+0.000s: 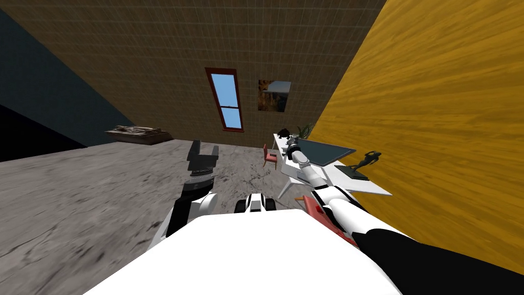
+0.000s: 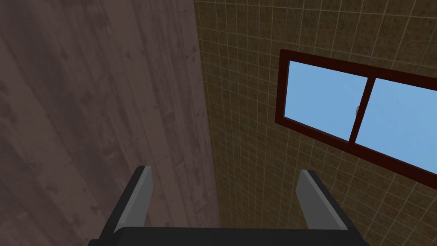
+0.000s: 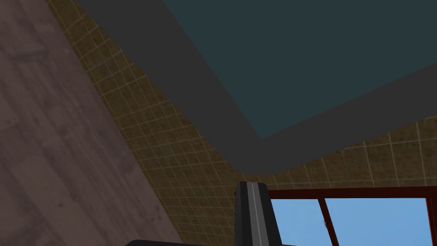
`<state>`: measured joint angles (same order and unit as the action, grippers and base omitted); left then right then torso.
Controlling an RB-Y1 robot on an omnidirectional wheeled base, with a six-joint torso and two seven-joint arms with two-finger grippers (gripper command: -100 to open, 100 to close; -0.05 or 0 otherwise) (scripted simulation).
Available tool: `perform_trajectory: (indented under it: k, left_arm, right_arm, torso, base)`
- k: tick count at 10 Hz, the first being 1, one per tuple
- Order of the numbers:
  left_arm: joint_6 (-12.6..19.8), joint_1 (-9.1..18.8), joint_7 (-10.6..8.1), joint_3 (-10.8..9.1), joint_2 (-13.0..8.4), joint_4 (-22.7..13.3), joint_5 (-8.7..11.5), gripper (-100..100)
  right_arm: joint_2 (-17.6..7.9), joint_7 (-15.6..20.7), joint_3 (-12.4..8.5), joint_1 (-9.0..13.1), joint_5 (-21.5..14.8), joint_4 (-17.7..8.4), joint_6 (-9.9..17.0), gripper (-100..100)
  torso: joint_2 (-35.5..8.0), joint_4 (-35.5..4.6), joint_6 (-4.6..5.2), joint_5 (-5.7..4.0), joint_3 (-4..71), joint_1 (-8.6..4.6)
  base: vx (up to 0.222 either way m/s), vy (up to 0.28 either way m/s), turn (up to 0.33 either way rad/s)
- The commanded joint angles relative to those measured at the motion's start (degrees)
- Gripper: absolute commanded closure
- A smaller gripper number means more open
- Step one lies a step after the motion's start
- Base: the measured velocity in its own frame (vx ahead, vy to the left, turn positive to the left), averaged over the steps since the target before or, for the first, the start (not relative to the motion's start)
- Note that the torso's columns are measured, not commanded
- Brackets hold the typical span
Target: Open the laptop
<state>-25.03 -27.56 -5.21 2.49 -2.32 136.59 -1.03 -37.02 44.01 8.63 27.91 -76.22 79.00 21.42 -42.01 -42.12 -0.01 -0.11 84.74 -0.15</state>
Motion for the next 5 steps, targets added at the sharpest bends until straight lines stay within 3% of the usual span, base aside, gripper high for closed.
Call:
perform_trajectory:
  k: [1,5]
  left_arm:
    - [0.0,0.0,0.0,0.01,0.01,0.0,0.0,0]
    - [-0.01,-0.01,0.0,0.02,0.02,0.01,0.0,0]
  right_arm:
    - [0.52,-0.62,-1.71,0.47,1.53,-1.49,1.69,-100]
    - [0.82,-1.11,-3.32,0.86,3.08,-2.96,2.95,-100]
  torso:
    - [0.04,0.0,0.06,0.07,0.03,0.23]
    - [-0.31,-0.18,0.02,0.08,-0.2,0.03]
  base:
    - [0.035,0.099,-0.066]
    - [0.045,0.111,-0.062]
